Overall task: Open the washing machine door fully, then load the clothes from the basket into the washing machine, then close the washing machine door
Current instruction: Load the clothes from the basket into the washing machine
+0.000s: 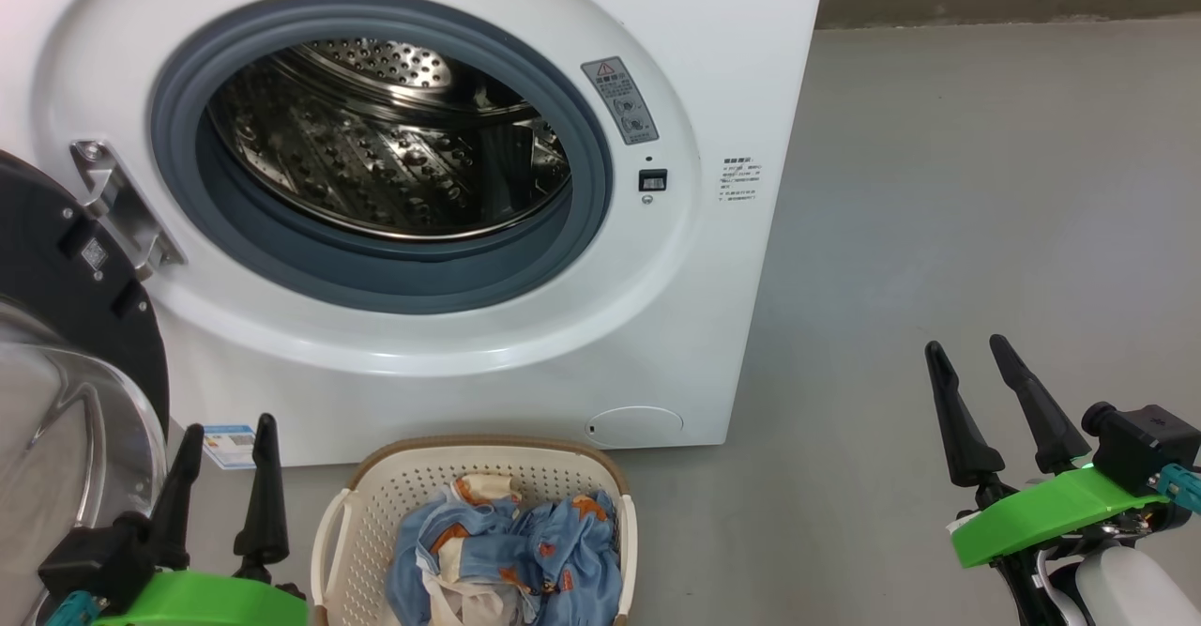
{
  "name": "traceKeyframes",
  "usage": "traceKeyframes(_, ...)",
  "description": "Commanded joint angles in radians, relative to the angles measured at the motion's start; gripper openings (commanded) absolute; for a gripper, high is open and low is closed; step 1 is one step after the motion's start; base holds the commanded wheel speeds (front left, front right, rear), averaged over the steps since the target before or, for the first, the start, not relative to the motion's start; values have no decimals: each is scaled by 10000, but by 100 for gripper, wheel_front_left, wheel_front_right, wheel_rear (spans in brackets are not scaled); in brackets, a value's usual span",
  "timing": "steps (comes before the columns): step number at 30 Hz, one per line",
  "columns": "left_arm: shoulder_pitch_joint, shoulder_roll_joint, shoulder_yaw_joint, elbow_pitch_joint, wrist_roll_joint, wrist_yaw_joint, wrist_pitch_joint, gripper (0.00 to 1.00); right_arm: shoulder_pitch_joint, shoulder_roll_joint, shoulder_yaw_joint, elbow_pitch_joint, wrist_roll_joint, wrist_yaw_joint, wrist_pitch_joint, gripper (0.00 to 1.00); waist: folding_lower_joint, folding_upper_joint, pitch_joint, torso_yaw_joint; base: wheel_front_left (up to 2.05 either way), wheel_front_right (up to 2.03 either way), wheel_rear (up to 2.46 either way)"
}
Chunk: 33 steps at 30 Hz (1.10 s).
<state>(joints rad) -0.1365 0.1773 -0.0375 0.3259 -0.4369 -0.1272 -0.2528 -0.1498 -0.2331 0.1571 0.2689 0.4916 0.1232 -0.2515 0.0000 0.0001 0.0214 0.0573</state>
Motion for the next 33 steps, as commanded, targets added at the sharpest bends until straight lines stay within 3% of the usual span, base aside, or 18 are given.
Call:
traceKeyframes(1,-283,202,374,-180,144,-33,-90,100,-249,-144,174,-210,-40,75,-103,100,0,-1,-7,1,0,0,0)
traceKeyframes(33,-503,268,413,90,350,-34,-90,100,-365,-43,303,-190,-303,75,-103,100,0,-1,618,-243,0,0,0)
